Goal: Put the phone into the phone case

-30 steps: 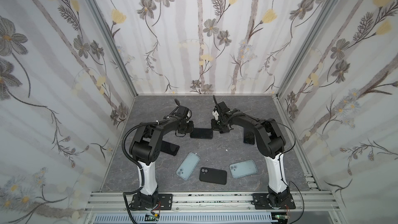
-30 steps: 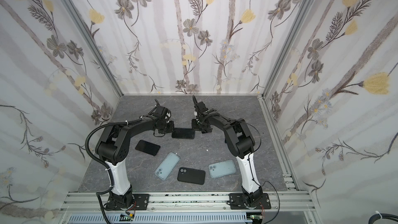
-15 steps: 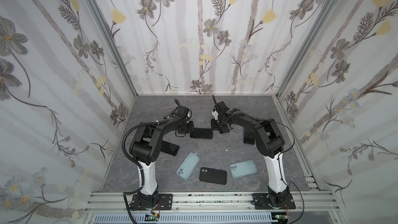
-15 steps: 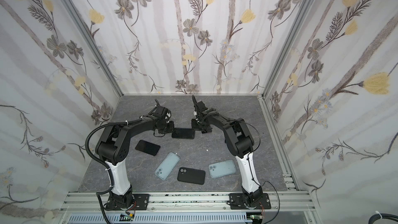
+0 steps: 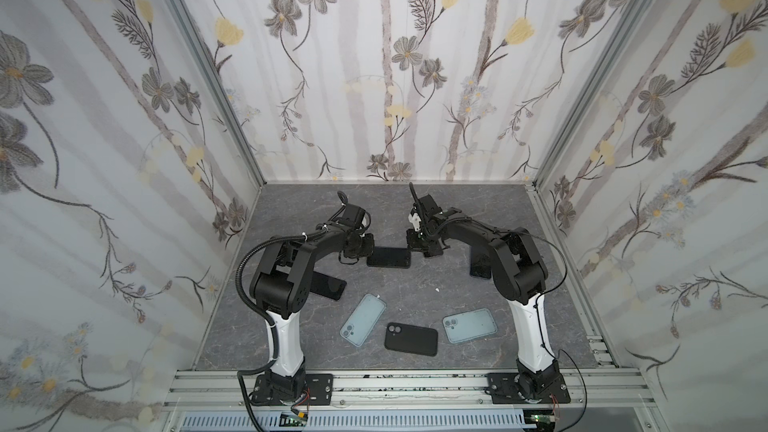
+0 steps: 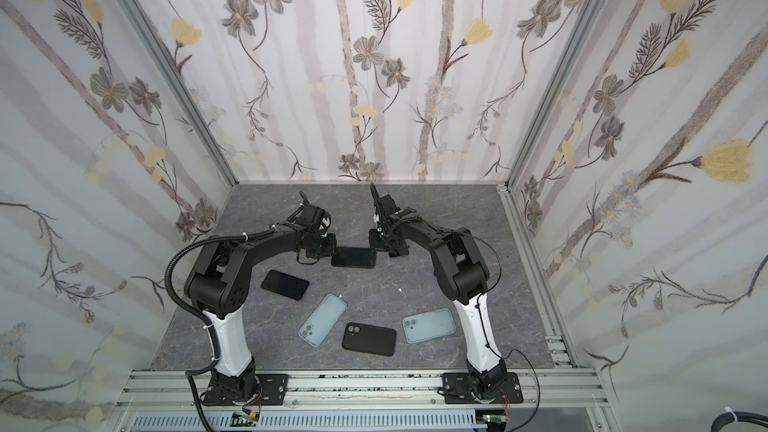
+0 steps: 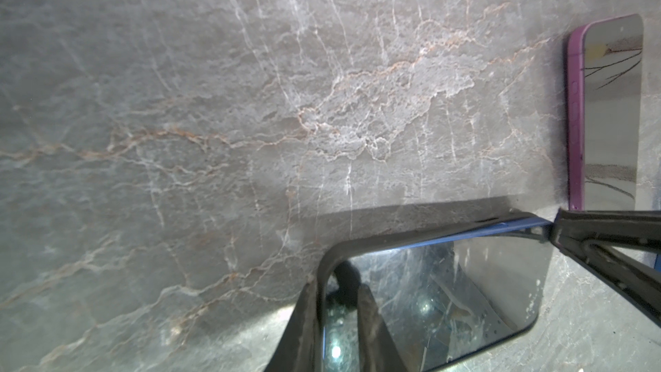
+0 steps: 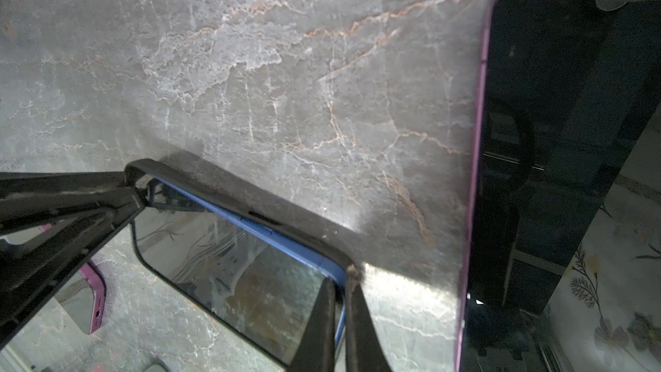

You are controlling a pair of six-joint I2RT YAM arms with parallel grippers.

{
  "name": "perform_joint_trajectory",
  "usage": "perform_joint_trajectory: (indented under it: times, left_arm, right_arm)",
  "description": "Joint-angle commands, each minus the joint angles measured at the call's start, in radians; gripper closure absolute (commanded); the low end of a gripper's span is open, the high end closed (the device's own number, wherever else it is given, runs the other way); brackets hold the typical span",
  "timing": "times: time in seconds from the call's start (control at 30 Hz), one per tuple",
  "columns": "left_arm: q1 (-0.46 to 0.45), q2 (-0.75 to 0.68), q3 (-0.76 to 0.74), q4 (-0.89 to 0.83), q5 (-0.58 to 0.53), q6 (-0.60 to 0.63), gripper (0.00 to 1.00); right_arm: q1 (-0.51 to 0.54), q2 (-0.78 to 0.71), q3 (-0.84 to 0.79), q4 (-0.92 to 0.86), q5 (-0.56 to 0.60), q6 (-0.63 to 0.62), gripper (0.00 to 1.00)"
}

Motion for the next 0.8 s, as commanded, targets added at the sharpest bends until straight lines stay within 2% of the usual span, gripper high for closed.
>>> perform_joint_trajectory:
  times: [0.0, 0.43, 0.6, 0.77]
  left_arm:
    - [-0.002, 0.003, 0.006, -0.015, -0.003, -0.006, 0.81]
    - [-0.002, 0.0, 0.007, -0.018, -0.009, -0.005, 0.81]
    - [-0.002, -0.007, 0.007, -0.017, -0.007, -0.005, 0.81]
    - [-0.002, -0.01, 0.007, -0.018, -0.008, -0.006, 0.81]
  right_arm:
    - [0.01, 0.068, -0.019, -0.114, 0.054, -0.011, 0.92]
    - [0.01, 0.071, -0.005, -0.116, 0.011, -0.01, 0.93]
    - [0.004, 0.017, 0.045, -0.129, 0.017, -0.008, 0.92]
    - [0.003, 0.029, 0.12, -0.179, 0.025, -0.021, 0.91]
